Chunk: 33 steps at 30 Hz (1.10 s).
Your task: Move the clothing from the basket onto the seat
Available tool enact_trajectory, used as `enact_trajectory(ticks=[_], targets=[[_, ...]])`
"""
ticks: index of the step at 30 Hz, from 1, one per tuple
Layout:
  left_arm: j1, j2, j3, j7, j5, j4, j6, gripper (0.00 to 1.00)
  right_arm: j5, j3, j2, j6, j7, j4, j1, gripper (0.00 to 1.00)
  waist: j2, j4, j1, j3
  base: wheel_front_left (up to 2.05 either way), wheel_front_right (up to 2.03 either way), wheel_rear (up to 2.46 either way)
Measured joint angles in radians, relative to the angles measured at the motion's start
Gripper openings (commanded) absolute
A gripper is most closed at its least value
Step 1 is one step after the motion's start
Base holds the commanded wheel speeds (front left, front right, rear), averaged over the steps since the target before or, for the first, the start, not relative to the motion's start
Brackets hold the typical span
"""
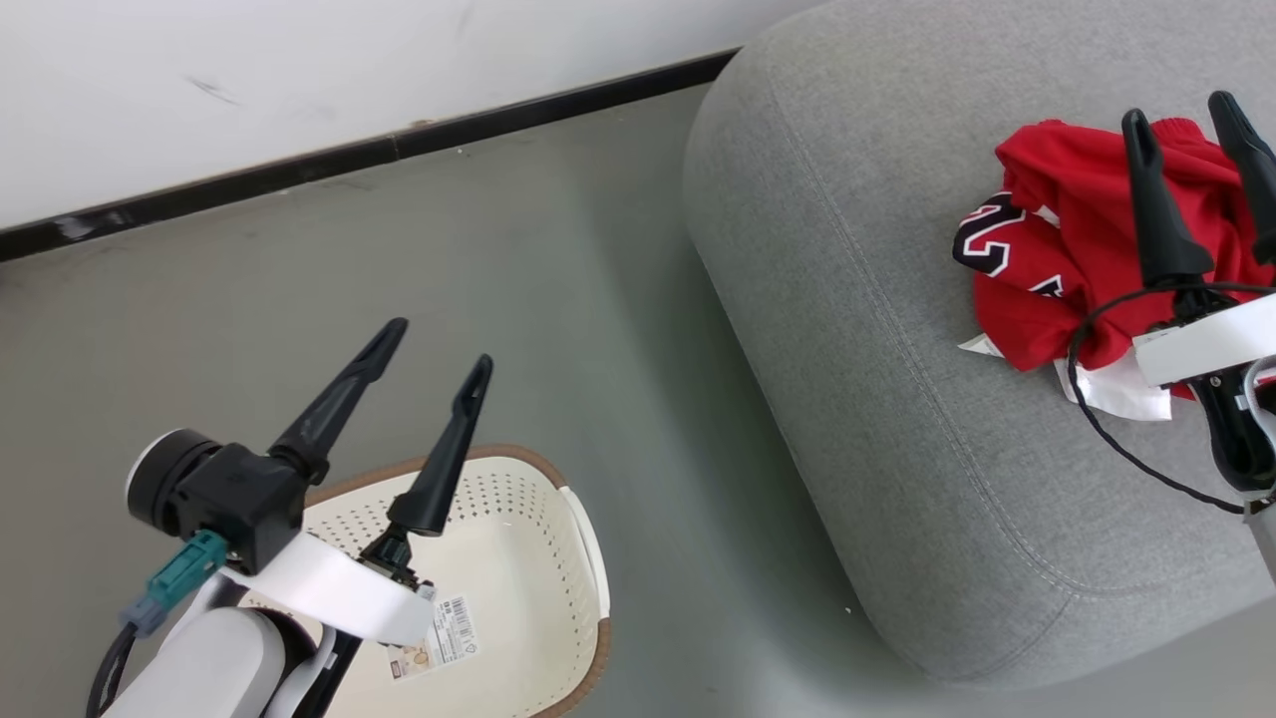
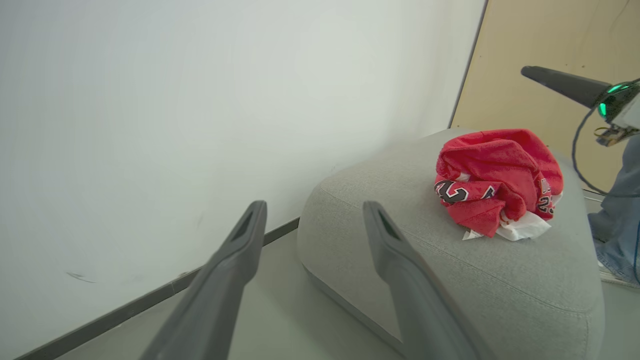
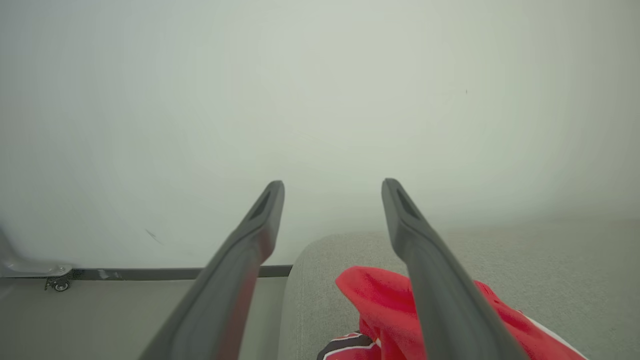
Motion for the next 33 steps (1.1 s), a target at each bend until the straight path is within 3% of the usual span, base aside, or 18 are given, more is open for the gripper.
enact_trajectory(ticks=[19, 33], targets=[[0.130, -0.061, 0.158, -0.012, -0.025, 0.058, 0.159, 1.00, -0.079, 0.001, 0.133, 0.000, 0.000, -0.051, 0.073, 1.00, 0.0000, 0.096, 0.0000, -0.076, 0.00, 0.00, 0.00], [0.203, -0.114, 0.231, -0.012, -0.004, 0.042, 0.196, 1.00, -0.131, -0.019, 0.222, 0.000, 0.000, -0.060, 0.188, 1.00, 0.0000, 0.156, 0.0000, -0.141, 0.00, 0.00, 0.00]])
